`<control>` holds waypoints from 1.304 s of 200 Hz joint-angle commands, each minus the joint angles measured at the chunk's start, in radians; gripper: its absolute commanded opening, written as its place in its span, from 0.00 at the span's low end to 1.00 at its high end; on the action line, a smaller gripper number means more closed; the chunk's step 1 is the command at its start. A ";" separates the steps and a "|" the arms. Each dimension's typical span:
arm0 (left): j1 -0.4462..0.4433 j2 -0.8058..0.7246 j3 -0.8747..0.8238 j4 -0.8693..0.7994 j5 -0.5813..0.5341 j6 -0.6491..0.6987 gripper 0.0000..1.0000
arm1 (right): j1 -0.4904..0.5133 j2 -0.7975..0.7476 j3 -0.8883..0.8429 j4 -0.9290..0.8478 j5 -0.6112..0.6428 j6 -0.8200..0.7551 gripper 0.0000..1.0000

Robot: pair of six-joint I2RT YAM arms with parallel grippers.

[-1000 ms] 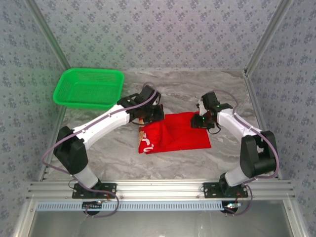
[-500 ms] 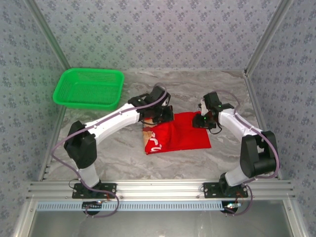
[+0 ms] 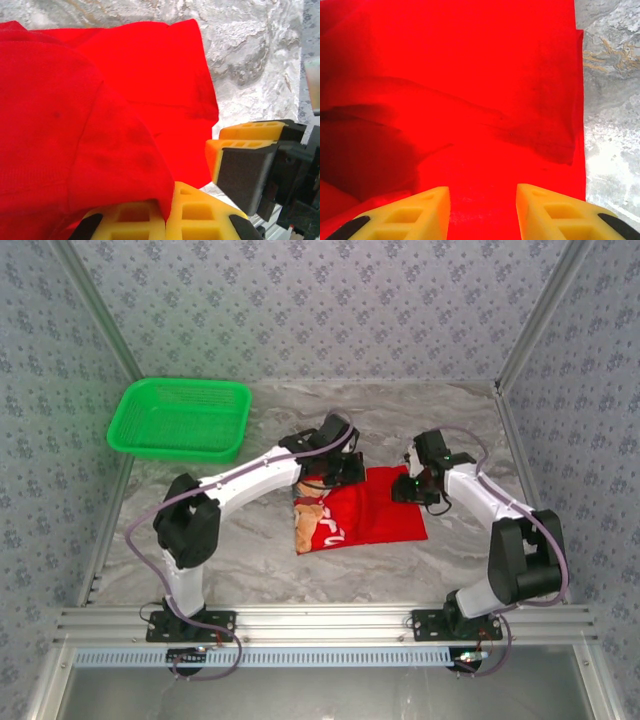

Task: Fold the inside-out t-shirt

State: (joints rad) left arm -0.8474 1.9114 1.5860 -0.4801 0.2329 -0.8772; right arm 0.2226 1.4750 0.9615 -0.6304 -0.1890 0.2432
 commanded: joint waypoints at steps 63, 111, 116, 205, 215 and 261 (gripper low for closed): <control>-0.045 0.121 0.069 0.066 0.073 -0.004 0.00 | -0.022 -0.087 -0.030 -0.061 0.049 0.025 0.42; -0.051 0.191 0.127 0.062 0.092 0.004 0.00 | -0.031 -0.115 -0.044 -0.072 0.057 0.027 0.42; -0.052 0.197 0.133 0.061 0.094 0.004 0.00 | -0.032 -0.118 -0.044 -0.073 0.057 0.026 0.42; -0.072 0.290 0.227 0.109 0.180 -0.043 0.27 | -0.062 -0.175 -0.047 -0.109 0.101 0.050 0.42; -0.082 0.307 0.254 0.102 0.196 -0.043 0.32 | -0.073 -0.193 -0.051 -0.112 0.111 0.061 0.42; -0.098 0.364 0.380 0.051 0.228 -0.015 0.49 | -0.136 -0.329 -0.078 -0.106 0.146 0.122 0.42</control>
State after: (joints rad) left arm -0.9360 2.2547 1.8767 -0.4019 0.4141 -0.9100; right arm 0.1127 1.2194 0.8978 -0.7097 -0.0856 0.3107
